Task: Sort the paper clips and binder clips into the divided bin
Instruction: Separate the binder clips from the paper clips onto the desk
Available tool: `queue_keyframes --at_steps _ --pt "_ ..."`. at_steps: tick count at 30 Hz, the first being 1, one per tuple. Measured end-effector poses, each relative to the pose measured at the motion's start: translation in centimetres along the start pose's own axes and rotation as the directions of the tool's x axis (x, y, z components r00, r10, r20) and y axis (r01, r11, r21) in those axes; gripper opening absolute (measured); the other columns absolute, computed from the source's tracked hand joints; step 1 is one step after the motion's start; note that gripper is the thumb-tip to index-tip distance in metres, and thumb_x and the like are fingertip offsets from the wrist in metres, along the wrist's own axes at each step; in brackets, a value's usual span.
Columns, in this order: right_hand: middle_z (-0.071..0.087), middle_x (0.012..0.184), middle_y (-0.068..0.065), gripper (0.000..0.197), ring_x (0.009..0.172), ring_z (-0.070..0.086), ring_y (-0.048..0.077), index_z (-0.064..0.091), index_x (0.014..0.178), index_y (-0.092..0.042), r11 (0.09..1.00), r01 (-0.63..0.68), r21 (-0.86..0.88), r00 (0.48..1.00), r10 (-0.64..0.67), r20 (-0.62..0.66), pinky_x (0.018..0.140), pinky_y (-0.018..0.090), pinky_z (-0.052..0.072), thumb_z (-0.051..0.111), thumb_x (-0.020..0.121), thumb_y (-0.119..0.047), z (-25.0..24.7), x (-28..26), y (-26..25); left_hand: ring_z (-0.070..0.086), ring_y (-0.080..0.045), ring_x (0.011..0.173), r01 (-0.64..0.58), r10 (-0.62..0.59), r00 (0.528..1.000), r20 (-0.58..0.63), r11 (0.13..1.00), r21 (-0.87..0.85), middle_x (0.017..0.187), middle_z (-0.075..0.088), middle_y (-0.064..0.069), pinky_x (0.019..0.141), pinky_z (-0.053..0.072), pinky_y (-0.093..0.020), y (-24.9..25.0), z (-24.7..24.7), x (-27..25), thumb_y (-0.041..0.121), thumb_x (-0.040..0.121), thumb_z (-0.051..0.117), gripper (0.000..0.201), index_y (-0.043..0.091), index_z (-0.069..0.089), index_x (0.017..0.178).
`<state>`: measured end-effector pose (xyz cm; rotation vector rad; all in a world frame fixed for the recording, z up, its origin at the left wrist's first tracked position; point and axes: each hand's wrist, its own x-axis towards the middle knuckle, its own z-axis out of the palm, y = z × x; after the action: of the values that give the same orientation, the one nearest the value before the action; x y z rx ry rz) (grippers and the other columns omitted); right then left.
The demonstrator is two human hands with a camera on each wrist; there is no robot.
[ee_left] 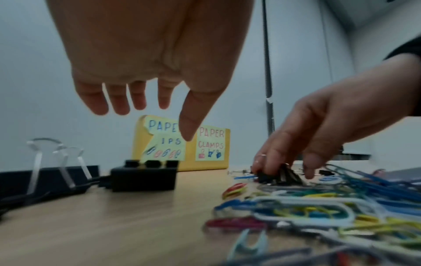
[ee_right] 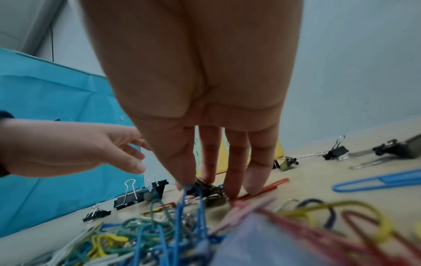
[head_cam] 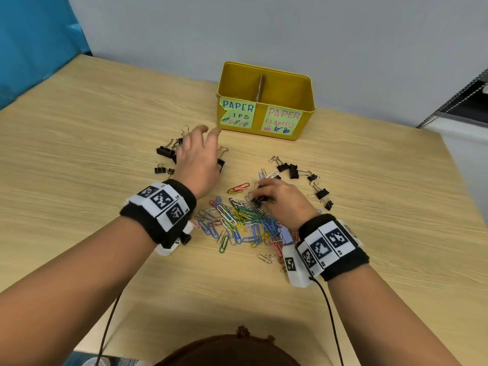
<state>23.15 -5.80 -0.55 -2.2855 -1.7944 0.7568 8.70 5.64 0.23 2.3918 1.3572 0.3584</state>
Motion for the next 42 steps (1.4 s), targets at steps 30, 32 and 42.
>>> queue_keyframes --at_steps 30,32,42 --pt "0.06 0.13 0.01 0.041 0.117 0.055 0.024 0.061 0.122 -0.015 0.962 -0.186 0.198 0.953 0.226 -0.204 0.097 0.021 0.039 0.041 0.09 0.0 -2.7 2.3 2.9 0.051 -0.026 0.117 -0.051 0.05 0.998 0.044 0.998 0.02 0.126 0.059 -0.007 0.103 0.04 -0.043 1.5 0.1 3.0 0.022 0.09 0.053 0.038 0.018 0.052 0.129" --pt "0.046 0.144 0.007 0.055 0.131 0.044 0.027 0.053 0.131 -0.024 0.99 -0.141 -0.016 0.99 0.14 -0.009 0.111 0.032 0.034 0.036 0.088 0.004 -2.2 2.2 3.2 0.049 -0.023 0.12 -0.137 0.141 0.987 0.071 0.988 -0.069 0.13 0.055 -0.005 0.106 0.04 -0.04 2.4 0.6 2.4 0.015 0.091 0.051 0.04 0.018 0.049 0.131" --pt "0.046 0.142 0.01 0.041 0.128 0.045 0.03 0.059 0.124 -0.005 0.944 -0.277 -0.177 0.958 0.285 0.021 0.105 0.032 0.036 0.035 0.09 -0.001 -2.8 0.8 4.6 0.0 -0.029 0.147 -0.536 0.261 0.608 0.749 0.832 0.145 0.159 -0.001 -0.014 0.12 0.013 -0.044 5.4 4.6 0.1 0.036 0.098 0.031 0.063 0.006 0.005 0.149"
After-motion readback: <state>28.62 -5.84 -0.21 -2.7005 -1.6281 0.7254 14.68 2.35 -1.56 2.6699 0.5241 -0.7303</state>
